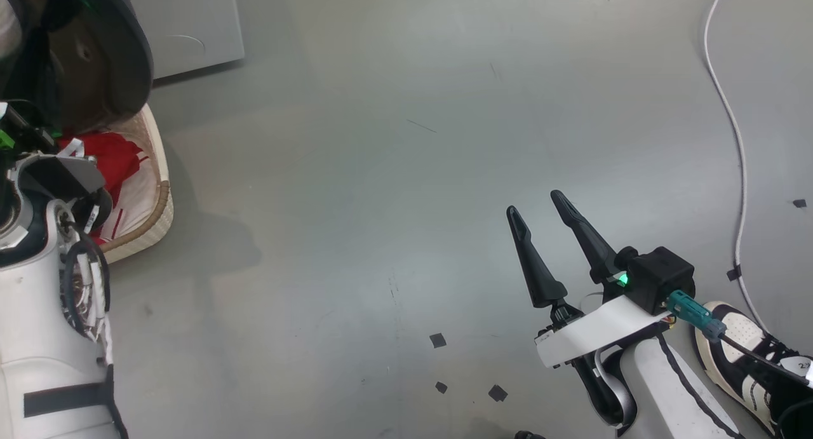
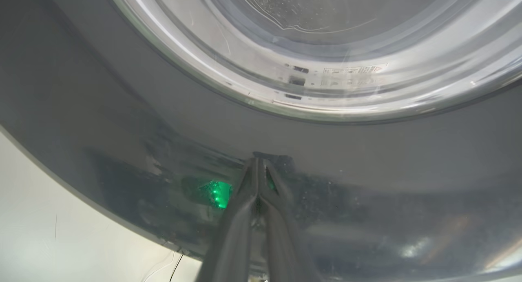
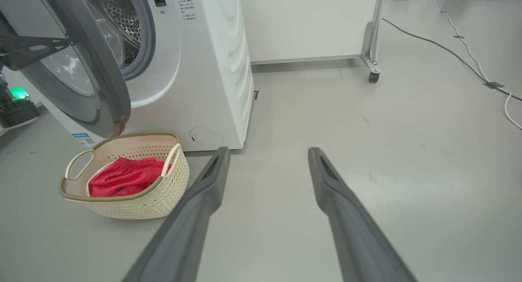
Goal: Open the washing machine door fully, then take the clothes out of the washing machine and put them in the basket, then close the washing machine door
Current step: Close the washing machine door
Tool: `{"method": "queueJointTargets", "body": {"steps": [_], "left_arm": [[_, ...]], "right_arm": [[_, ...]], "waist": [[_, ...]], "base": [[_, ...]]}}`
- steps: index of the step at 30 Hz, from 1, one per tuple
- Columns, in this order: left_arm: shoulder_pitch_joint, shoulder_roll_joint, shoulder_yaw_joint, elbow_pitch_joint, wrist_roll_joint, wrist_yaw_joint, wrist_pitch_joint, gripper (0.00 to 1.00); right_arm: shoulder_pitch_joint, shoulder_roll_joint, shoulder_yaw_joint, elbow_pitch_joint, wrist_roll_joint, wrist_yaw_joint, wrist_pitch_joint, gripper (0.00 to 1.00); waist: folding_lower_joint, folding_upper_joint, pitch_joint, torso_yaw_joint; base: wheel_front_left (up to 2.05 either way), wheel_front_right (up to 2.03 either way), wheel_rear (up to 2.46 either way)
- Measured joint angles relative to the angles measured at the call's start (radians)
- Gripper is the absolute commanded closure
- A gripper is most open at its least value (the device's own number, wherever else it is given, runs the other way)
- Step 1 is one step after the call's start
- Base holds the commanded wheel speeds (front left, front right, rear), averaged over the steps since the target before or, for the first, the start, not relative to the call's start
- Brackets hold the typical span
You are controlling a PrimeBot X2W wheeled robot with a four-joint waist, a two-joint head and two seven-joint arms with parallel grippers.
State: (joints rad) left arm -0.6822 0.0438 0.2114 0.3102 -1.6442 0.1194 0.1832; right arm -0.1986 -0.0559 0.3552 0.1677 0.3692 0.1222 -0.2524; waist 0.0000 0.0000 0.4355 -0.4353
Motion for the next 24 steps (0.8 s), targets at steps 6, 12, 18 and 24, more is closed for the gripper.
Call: {"method": "queueJointTargets", "body": {"steps": [6,12,18,24], "left_arm": [[-0.05,-0.002,-0.011,0.031,0.002,0.0,-0.019,1.0],[-0.066,-0.006,-0.025,0.08,0.002,-0.025,-0.027,1.0],[-0.065,-0.01,-0.053,0.135,0.001,-0.068,-0.023,1.0],[0.002,-0.011,-0.185,0.185,0.093,-0.135,0.016,1.0]], "right_arm": [[-0.003,0.003,-0.02,-0.001,0.0,0.0,0.0,0.0],[-0.006,0.007,-0.048,-0.002,0.0,0.0,0.0,0.0],[-0.021,0.007,-0.053,-0.026,-0.003,0.0,0.0,0.0],[-0.036,0.006,-0.053,-0.045,-0.013,0.0,-0.001,0.0]], "waist": [[0.0,0.0,0.027,-0.031],[0.0,0.0,0.034,-0.035],[0.0,0.0,0.015,-0.005],[0.0,0.0,-0.025,0.049]], "base": [[0.0,0.0,0.0],[0.0,0.0,0.0],[0.0,0.0,0.0],[0.0,0.0,0.0]]}}
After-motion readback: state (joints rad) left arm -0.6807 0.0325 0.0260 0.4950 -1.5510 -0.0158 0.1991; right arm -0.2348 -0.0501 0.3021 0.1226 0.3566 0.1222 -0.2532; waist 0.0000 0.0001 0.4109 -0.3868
